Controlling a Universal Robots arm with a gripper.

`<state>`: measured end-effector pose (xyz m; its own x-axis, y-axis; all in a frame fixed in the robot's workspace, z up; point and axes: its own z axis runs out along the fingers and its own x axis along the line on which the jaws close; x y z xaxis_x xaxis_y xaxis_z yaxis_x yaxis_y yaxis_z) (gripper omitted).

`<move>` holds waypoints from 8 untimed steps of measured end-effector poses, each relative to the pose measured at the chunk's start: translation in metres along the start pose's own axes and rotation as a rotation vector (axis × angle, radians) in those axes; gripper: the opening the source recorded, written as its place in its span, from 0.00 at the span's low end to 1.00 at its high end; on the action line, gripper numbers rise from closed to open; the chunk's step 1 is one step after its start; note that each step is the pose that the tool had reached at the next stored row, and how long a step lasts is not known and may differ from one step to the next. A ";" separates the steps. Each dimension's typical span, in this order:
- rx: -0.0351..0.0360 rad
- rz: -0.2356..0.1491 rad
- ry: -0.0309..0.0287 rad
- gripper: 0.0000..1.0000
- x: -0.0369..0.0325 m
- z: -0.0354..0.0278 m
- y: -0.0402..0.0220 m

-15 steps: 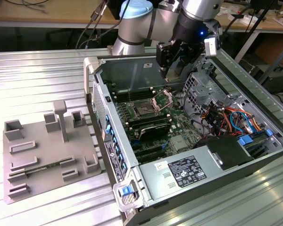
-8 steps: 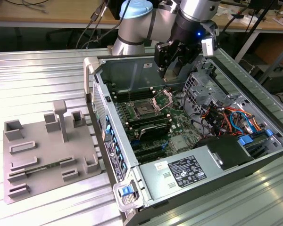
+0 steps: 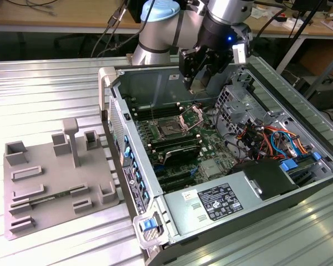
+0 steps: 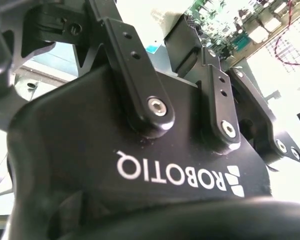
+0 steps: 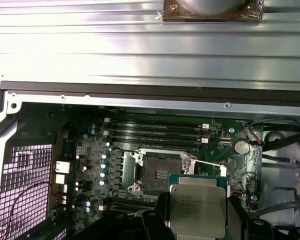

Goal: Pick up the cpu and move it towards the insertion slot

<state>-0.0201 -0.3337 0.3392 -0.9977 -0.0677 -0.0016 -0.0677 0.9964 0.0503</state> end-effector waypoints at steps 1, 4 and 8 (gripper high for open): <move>-0.0001 0.000 0.0000 0.55 -0.0002 0.0004 0.0017; 0.0000 0.000 0.0000 0.55 -0.0003 0.0005 0.0022; 0.0000 0.000 0.0000 0.55 -0.0002 0.0006 0.0023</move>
